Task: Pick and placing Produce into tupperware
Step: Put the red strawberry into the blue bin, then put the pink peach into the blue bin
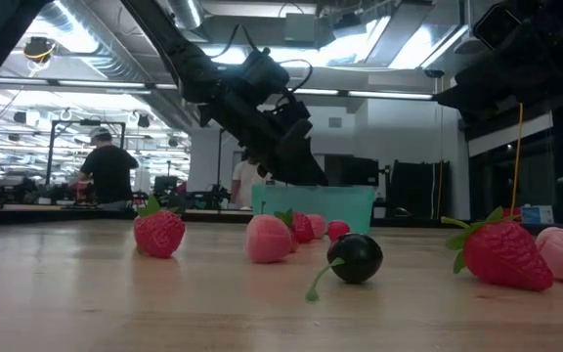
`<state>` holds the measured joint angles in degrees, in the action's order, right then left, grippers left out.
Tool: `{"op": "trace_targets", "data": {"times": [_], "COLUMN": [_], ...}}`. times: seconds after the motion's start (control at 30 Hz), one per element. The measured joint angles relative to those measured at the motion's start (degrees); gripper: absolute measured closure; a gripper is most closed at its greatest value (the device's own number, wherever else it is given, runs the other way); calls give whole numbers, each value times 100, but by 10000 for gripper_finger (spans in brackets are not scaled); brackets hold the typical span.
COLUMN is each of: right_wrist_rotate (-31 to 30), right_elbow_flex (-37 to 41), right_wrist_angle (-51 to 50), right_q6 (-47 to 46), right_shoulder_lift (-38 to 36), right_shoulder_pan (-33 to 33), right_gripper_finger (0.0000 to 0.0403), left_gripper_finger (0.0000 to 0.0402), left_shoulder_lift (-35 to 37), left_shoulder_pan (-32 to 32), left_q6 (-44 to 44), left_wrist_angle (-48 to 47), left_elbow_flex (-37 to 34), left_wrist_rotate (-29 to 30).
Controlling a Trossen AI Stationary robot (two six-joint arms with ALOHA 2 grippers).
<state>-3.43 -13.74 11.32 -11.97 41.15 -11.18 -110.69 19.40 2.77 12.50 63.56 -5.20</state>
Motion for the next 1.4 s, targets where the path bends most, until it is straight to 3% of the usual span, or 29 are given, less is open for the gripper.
{"op": "trace_targets", "data": {"times": [0.27,0.53,0.7,0.93,1.4], "right_wrist_rotate": [1,1,1,1,1], "right_elbow_flex": [0,2,4,4,4], "right_wrist_angle": [-7,-69,-68,-2,183], "right_q6": [4,4,8,1,23], "right_shoulder_lift": [0,0,0,0,0], "right_shoulder_pan": [0,0,0,2,2], "right_gripper_finger": [225,225,225,225,225], "left_gripper_finger": [173,171,175,171,172], "left_shoulder_lift": [40,674,1084,1502,3262], "left_shoulder_pan": [-11,-77,-504,-1107,-1921], "left_q6": [-38,-232,-491,-698,-328], "left_wrist_angle": [8,-428,-840,-675,1569], "left_elbow_flex": [-2,-7,-7,-69,-2669], "left_wrist_rotate": [-35,-61,-73,-58,160]}}
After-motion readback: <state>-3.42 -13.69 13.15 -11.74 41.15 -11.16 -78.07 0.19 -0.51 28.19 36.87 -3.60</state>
